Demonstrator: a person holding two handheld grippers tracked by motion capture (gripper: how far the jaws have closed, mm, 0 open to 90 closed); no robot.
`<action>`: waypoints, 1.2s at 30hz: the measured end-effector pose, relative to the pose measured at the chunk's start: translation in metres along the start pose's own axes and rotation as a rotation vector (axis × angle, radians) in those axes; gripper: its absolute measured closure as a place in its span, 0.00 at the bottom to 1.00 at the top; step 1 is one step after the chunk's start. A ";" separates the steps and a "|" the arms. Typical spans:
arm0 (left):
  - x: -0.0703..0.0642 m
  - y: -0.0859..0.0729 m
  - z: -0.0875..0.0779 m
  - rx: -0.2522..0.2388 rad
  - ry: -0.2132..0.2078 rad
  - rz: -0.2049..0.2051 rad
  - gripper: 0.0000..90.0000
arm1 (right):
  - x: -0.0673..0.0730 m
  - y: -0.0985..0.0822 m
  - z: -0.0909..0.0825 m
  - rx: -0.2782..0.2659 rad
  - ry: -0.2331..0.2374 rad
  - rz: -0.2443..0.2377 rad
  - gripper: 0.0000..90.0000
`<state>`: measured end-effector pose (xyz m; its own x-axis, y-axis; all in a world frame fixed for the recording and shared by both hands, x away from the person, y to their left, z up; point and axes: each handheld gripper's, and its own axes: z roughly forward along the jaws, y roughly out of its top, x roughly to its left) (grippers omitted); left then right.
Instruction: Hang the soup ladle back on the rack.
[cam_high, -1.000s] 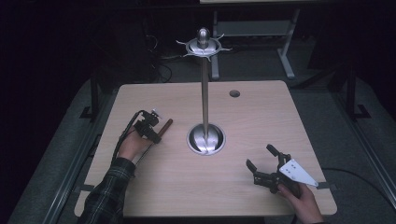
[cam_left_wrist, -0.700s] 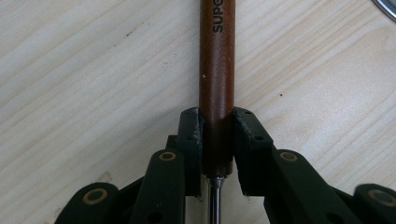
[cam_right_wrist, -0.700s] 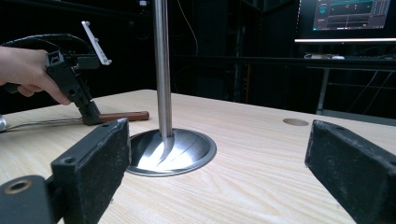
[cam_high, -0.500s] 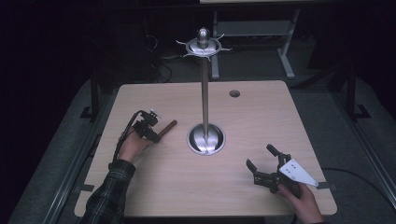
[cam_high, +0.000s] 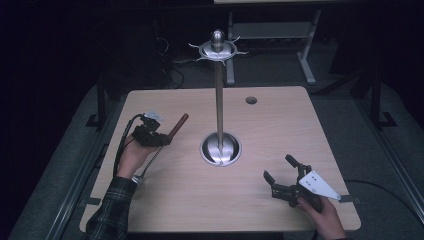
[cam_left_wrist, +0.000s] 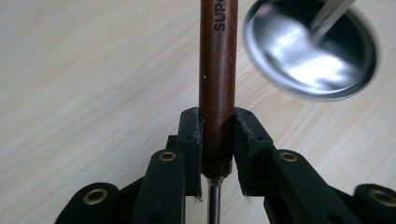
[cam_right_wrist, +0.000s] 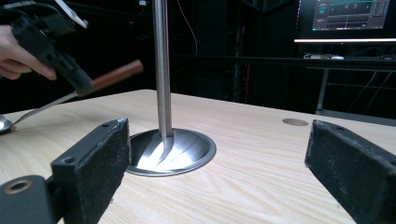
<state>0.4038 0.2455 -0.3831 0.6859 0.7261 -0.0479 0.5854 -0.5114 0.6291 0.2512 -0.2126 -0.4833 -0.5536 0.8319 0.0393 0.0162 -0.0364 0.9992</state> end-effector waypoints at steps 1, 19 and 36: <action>-0.002 0.001 -0.005 -0.025 -0.010 0.002 0.82 | 0.000 0.000 0.000 0.001 0.000 0.001 0.07; -0.021 0.013 -0.060 -0.306 -0.139 0.051 0.82 | 0.000 0.000 0.000 0.000 0.002 0.001 0.07; -0.049 0.053 -0.095 -0.430 -0.180 0.166 0.82 | 0.000 0.000 0.000 -0.001 -0.001 0.001 0.07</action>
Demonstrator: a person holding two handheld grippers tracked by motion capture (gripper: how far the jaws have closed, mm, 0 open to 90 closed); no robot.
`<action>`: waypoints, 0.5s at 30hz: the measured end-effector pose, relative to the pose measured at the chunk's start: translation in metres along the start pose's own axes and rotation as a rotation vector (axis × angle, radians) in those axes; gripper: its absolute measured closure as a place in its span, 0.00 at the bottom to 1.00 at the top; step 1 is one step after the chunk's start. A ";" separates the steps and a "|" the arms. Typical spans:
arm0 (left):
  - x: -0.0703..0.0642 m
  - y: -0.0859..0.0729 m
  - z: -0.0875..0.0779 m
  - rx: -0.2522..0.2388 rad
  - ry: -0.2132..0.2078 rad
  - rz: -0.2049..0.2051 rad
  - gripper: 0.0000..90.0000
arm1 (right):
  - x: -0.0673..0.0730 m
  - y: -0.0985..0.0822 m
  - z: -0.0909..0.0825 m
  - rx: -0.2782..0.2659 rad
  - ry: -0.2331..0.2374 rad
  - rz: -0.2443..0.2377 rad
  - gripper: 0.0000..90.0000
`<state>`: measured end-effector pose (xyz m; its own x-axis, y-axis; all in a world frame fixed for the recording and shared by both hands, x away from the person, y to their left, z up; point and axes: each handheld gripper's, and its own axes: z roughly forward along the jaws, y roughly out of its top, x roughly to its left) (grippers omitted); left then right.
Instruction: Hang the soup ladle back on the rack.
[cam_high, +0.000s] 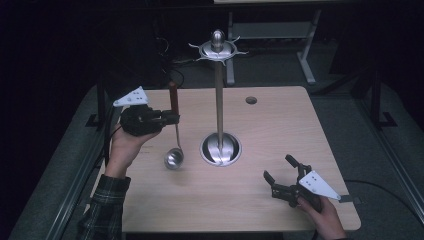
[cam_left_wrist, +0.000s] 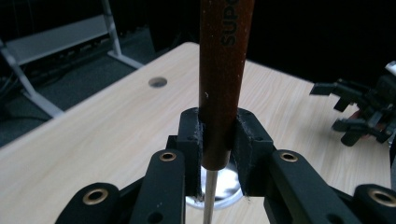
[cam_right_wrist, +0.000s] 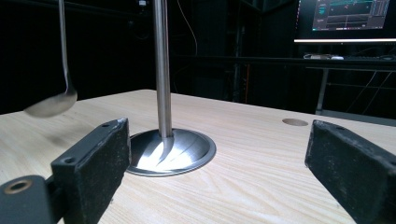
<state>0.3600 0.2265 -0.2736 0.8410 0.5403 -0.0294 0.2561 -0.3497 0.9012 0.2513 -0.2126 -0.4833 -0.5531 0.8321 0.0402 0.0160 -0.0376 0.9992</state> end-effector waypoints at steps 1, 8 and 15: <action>-0.001 0.006 -0.001 -0.008 -0.002 0.010 0.82 | 0.000 0.000 0.000 0.000 0.000 0.000 0.07; -0.008 0.036 -0.005 -0.050 -0.030 0.055 0.82 | 0.000 0.000 0.000 -0.001 0.000 0.002 0.07; -0.011 0.057 -0.002 -0.056 -0.046 0.083 0.82 | 0.000 0.000 0.000 -0.002 0.001 0.001 0.07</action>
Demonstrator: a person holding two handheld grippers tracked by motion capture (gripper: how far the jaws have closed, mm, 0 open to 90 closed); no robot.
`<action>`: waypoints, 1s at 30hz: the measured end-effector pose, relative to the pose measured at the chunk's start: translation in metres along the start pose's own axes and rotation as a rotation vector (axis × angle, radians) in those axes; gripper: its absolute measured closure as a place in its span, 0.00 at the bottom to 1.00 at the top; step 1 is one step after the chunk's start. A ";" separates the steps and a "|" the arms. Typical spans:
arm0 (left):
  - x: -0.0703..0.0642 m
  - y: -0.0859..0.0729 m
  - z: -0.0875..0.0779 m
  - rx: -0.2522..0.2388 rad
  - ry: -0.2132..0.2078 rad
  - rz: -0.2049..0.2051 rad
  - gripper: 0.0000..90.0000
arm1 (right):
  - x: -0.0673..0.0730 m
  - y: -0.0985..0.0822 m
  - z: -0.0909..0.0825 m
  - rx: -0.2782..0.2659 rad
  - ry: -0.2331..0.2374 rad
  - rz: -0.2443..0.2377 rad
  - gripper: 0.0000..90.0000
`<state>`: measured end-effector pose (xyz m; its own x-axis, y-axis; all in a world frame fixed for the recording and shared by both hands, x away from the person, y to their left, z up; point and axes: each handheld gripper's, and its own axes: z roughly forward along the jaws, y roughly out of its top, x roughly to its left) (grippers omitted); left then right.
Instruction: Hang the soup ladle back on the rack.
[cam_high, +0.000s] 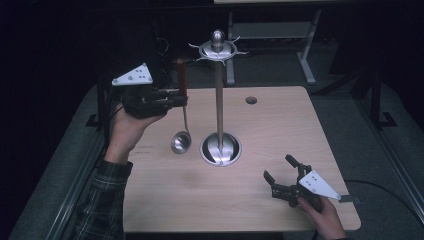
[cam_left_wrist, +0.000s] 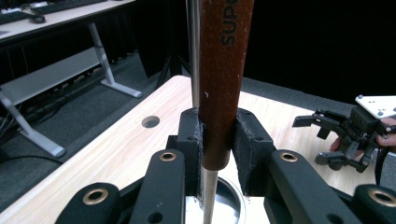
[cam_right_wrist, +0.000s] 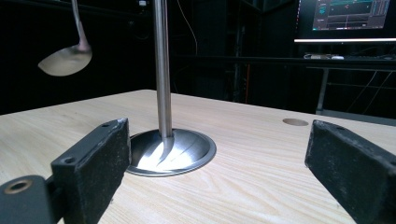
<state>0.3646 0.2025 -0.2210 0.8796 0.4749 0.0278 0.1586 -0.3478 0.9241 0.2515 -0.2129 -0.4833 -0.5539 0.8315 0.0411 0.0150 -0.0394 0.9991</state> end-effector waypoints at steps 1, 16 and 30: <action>0.000 0.002 0.001 -0.003 -0.005 0.000 0.82 | 0.000 0.000 0.000 0.000 0.000 0.000 0.07; 0.002 0.017 0.014 0.004 -0.041 0.004 0.82 | 0.000 0.000 0.000 0.000 0.000 0.000 0.07; 0.005 0.020 0.030 0.025 -0.054 -0.002 0.82 | 0.000 0.000 0.000 0.001 0.002 -0.001 0.07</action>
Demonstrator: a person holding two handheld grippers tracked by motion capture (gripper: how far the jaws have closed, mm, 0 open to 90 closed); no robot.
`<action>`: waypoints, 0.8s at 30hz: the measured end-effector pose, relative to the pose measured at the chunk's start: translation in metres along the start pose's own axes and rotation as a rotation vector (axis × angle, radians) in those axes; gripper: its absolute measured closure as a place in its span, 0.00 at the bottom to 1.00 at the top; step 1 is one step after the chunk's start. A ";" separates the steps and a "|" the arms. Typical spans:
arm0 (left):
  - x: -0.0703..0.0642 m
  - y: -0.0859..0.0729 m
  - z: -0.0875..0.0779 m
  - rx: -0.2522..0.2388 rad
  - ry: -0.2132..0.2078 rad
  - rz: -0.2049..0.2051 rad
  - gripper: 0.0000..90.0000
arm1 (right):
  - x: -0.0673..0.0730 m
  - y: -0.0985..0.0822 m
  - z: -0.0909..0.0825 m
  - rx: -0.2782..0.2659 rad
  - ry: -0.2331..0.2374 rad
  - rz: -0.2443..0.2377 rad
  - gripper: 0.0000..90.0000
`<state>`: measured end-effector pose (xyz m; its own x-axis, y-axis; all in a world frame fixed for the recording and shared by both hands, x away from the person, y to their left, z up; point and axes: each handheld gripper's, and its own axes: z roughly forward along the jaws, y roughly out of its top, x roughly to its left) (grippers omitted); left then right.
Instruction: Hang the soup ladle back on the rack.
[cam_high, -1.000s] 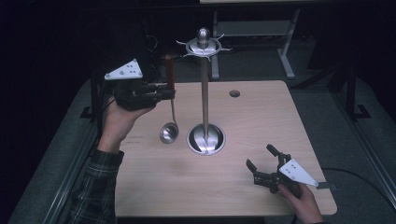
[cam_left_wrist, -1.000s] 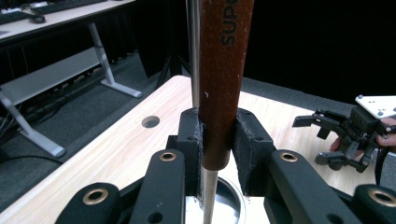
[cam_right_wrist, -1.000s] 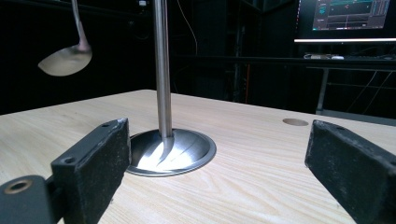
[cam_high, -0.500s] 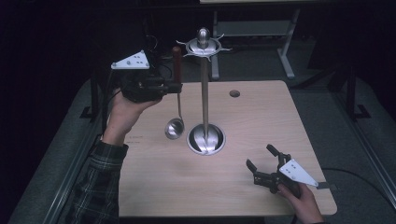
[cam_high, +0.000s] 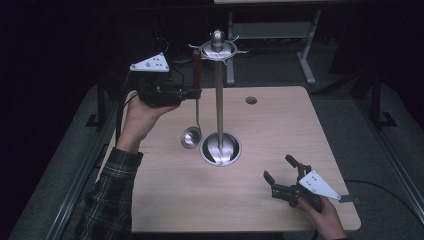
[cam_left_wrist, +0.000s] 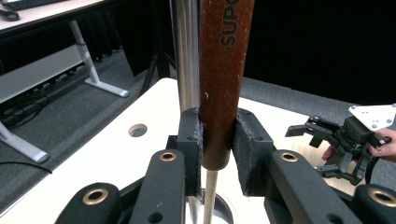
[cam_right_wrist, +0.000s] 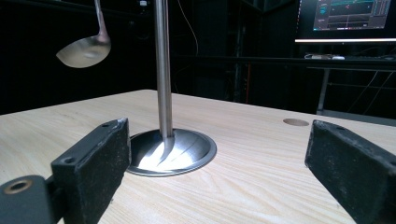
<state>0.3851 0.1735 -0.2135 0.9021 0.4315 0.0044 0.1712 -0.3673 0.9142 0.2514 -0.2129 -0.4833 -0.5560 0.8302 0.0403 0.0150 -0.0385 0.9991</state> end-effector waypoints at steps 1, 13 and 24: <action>0.000 0.000 0.001 -0.001 -0.002 0.001 0.82 | 0.000 0.000 0.000 0.000 0.000 0.000 0.07; 0.000 0.000 0.007 0.005 -0.008 -0.007 0.82 | 0.000 0.000 0.000 -0.001 0.003 0.001 0.07; 0.000 -0.004 0.008 -0.010 -0.021 -0.009 0.77 | -0.001 0.000 0.000 0.000 0.006 0.002 0.07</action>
<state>0.3875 0.1677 -0.2201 0.9085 0.4176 -0.0120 0.1754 -0.3553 0.9181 0.2518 -0.2133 -0.4834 -0.5614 0.8265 0.0419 0.0155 -0.0401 0.9991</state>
